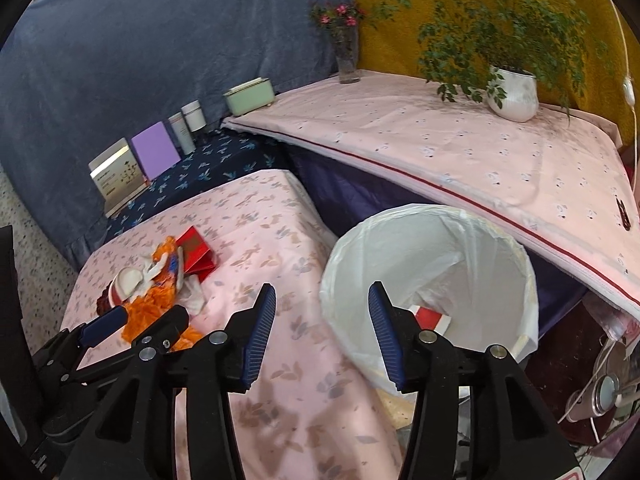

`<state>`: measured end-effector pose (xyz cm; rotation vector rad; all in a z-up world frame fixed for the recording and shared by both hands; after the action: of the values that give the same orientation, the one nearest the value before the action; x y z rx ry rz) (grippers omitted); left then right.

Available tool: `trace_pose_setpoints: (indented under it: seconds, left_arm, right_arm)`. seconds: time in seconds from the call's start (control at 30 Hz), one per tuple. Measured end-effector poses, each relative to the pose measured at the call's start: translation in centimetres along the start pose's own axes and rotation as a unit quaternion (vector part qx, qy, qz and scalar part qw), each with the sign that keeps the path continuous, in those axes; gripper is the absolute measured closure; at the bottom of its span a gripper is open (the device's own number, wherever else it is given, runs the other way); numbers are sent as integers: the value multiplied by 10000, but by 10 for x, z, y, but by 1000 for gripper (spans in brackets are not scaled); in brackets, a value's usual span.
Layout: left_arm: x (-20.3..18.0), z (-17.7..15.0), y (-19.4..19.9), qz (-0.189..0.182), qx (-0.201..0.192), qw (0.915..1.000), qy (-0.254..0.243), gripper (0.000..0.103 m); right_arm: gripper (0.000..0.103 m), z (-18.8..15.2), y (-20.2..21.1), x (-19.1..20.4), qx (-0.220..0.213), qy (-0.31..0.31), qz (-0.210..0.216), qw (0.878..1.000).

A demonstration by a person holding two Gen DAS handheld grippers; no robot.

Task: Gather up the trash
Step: 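Lower the paper cup into the bin and open the left tool, then grasp the orange plastic bag with the right tool while the left tool grasps the blue cloth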

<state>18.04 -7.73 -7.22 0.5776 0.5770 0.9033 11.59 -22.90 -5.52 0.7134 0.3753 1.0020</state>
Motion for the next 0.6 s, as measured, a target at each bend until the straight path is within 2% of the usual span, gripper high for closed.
trace_pose_setpoints:
  seconds: [0.13, 0.2, 0.3, 0.6]
  left_arm:
    - [23, -6, 11, 154, -56, 9998, 125, 19]
    - [35, -10, 16, 232, -72, 9995, 195, 17]
    - [54, -17, 21, 356, -35, 9989, 316, 14]
    - [108, -54, 24, 653, 226, 9953, 676, 14]
  right_arm:
    - [53, -7, 2, 19, 38, 157, 90, 9998]
    - [47, -11, 3, 29, 54, 227, 127, 9996]
    - [45, -19, 1, 42, 124, 344, 179, 9992]
    - [43, -51, -14, 86, 427, 758, 328, 9957]
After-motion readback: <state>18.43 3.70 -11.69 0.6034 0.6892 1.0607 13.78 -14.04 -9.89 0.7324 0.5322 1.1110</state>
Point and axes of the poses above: each gripper's, at about its wrist camera, not at the fingertips, and y roughly against the way its jaws point, x to its left, z to its top, the point moved 10 cm from there along -y, roughly the way its jaws point, and after that the axes turned 13 degrees about -z, right-handed, at the moved point
